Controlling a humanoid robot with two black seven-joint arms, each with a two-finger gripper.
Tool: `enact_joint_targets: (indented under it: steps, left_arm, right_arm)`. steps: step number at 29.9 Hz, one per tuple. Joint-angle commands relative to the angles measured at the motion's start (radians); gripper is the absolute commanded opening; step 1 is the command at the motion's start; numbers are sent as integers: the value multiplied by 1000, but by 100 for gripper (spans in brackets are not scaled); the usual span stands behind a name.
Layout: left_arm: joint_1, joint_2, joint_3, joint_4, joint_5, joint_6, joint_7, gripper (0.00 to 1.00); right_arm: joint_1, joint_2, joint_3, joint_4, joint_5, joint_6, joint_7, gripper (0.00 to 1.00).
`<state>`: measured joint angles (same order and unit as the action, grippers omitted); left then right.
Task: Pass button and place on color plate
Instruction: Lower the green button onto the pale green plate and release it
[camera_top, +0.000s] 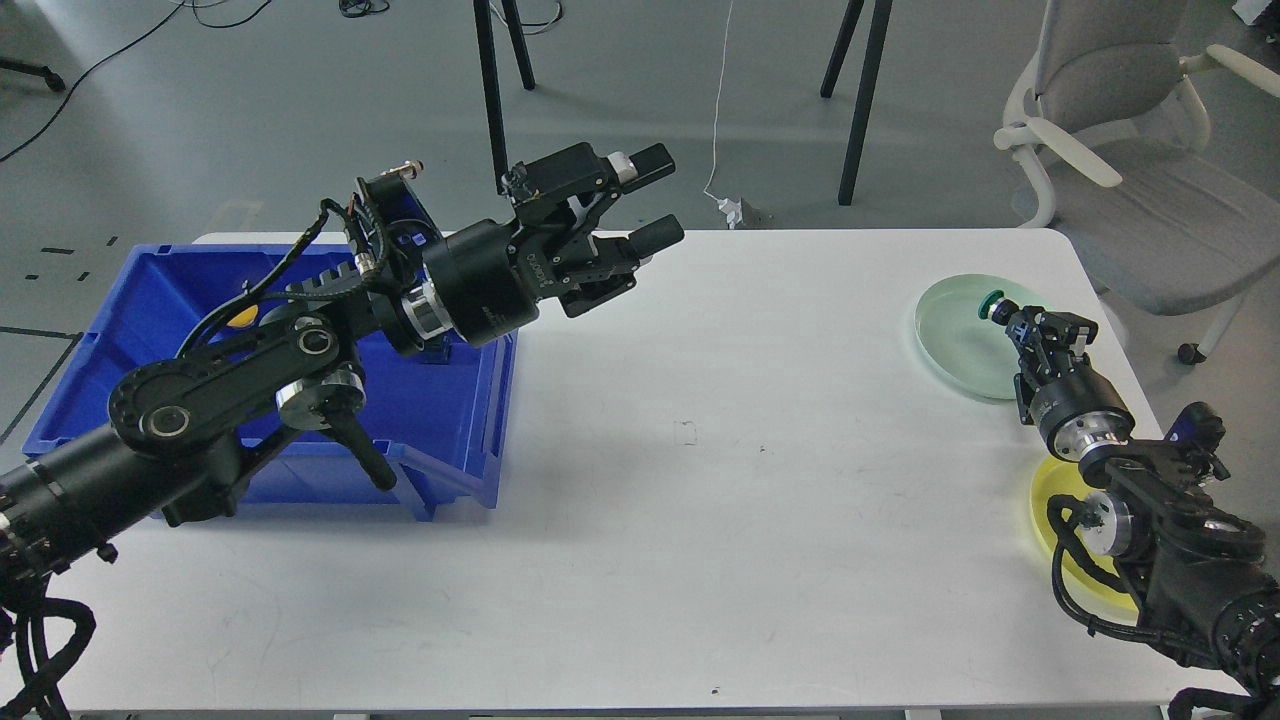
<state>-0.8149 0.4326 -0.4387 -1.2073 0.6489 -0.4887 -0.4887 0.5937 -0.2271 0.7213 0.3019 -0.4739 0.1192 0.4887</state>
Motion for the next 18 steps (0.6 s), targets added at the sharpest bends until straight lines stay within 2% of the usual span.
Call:
enact_joint_targets:
  steps: [1,4,6,11,13,15,18]
  left_arm:
    - [0,0,0,0,0,0,0,79]
    - [0,0,0,0,0,0,0,79]
    - [0,0,0,0,0,0,0,79]
    - [0,0,0,0,0,0,0,80]
    - [0,0,0,0,0,0,0,80]
    - [0,0,0,0,0,0,0,80]
    - [0,0,0,0,0,0,0,80]
  right_arm:
    - [1,0,0,0,0,0,0,71]
    - [1,-3,-14,3,0,11,0,40]
    - [1,-3,-37,3,0,11,0,26]
    - [1,-3,-88,9,0,11,0,12]
    - [1,0,-88,6,0,8,0,1]
    - [3,0,-88,5,0,4,0,1]
    - [5,0,-82,2,0,-4,0,21]
